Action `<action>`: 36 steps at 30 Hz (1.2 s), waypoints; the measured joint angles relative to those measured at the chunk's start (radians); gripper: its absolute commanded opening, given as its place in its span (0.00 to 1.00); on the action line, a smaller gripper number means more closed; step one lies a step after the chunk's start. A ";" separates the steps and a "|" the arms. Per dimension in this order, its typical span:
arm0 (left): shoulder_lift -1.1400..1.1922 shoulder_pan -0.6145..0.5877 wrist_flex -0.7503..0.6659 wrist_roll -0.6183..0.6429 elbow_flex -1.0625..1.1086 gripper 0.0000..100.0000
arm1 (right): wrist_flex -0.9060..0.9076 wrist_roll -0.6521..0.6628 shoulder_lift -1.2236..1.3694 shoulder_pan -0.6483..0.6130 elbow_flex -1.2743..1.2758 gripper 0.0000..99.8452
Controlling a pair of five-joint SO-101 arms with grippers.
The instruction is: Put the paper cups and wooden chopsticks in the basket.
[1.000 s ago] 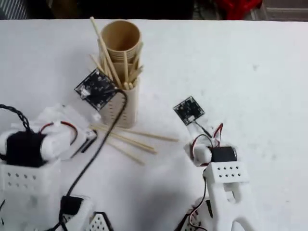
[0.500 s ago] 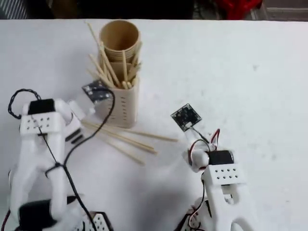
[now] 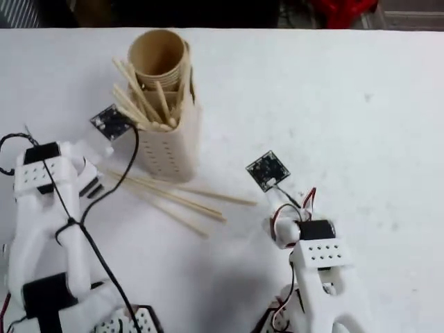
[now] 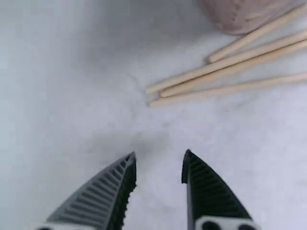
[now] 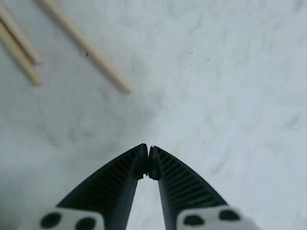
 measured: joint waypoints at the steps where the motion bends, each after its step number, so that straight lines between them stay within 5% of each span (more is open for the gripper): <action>1: -0.023 0.002 0.023 0.000 0.002 0.17 | -0.002 0.000 0.000 0.000 0.002 0.02; 7: -0.261 0.057 0.130 0.157 -0.054 0.17 | -0.002 0.000 0.000 0.002 0.002 0.02; 12: -0.404 0.054 0.180 0.496 -0.218 0.17 | 0.077 -0.058 0.002 0.000 -0.135 0.02; 17: -0.381 -0.017 0.198 0.798 -0.262 0.17 | 0.347 -0.206 0.074 -0.078 -0.549 0.10; 22: -0.242 -0.075 0.181 0.847 -0.262 0.17 | 0.583 -0.396 0.328 -0.224 -1.077 0.22; 30: 0.048 -0.129 0.051 0.850 -0.262 0.17 | 0.755 -0.640 0.744 -0.379 -1.809 0.23; 36: 0.219 -0.160 -0.069 0.850 -0.270 0.17 | 0.848 -0.704 0.928 -0.430 -2.167 0.23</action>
